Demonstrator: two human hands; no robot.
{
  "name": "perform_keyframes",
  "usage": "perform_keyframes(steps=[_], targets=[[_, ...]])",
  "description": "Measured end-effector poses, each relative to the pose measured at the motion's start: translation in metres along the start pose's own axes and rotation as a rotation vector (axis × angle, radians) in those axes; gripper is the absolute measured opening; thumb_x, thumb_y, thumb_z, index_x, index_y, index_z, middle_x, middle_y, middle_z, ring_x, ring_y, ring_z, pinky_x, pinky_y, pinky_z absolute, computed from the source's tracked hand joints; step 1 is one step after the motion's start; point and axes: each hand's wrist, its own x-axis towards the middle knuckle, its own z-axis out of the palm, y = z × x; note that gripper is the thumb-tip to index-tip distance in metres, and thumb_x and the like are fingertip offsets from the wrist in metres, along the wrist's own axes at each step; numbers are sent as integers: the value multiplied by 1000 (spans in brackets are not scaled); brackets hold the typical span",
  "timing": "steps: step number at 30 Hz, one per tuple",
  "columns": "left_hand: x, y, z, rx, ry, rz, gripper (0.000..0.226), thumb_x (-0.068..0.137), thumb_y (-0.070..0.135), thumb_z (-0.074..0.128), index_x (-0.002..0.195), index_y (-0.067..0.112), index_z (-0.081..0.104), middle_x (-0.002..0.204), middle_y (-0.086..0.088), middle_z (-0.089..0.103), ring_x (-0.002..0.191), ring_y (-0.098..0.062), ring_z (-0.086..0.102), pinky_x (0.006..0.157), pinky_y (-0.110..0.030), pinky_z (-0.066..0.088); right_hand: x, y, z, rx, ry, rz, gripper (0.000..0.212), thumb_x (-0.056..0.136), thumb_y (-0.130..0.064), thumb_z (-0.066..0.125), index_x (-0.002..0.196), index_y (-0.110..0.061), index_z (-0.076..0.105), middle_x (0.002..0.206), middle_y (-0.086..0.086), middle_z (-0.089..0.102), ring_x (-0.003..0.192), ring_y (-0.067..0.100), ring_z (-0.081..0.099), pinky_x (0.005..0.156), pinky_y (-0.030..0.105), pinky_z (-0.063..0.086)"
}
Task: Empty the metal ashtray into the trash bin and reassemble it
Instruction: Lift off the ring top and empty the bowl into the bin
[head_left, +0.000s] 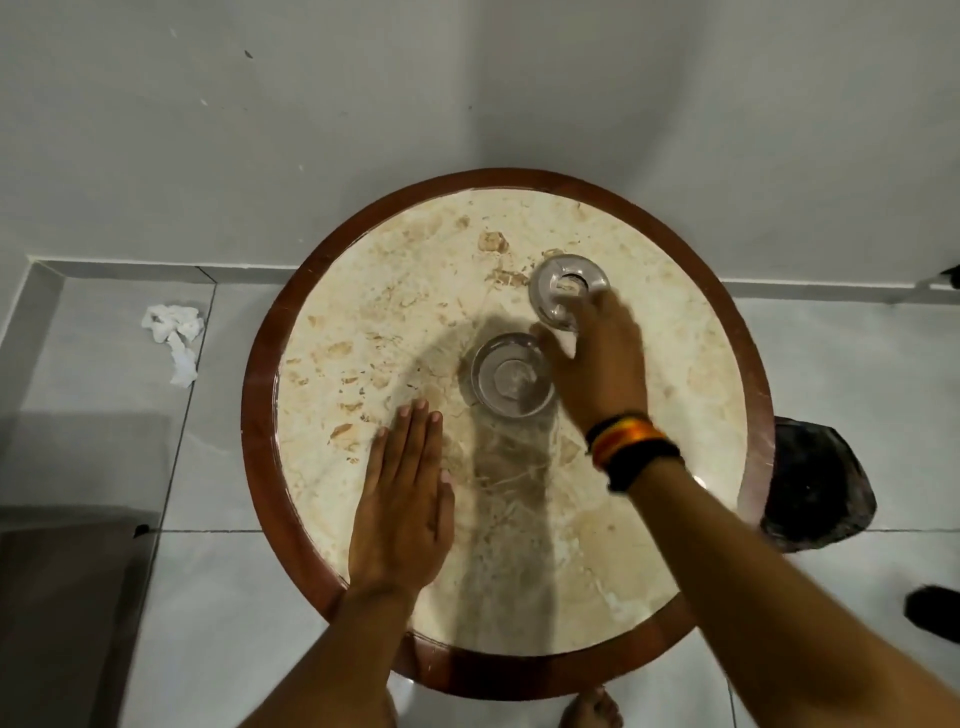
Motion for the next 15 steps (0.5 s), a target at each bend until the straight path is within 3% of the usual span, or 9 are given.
perform_keyframes(steps=[2,6,11,15], targets=[[0,1,-2,-17,5,-4,61,109,30,28,166,8,26,177,-10,21,165,-23,13,132,-52,19,-46,-10,-1,-17,-95,-61,31,96,-43,56,121,-27,67,106,3,73,90,21,67,80,35,55],[-1,1,-3,-3,-27,4,62,110,30,28,168,10,22,178,-8,16,166,-19,6,134,-49,11,-87,2,31,-229,-205,-149,26,97,-34,49,114,-28,68,96,2,75,83,29,70,60,32,45],[-2,2,-3,44,-12,47,63,108,27,28,168,7,21,178,-11,17,166,-22,9,133,-51,12,-98,27,28,-238,-99,-219,12,86,-15,65,89,-24,72,75,-2,69,61,24,67,46,25,33],[5,10,1,72,-57,152,64,109,30,27,168,7,19,178,-11,16,166,-22,8,133,-52,12,-123,70,-11,-140,49,-222,18,87,-18,68,102,-28,71,79,-4,70,62,21,66,46,32,51]])
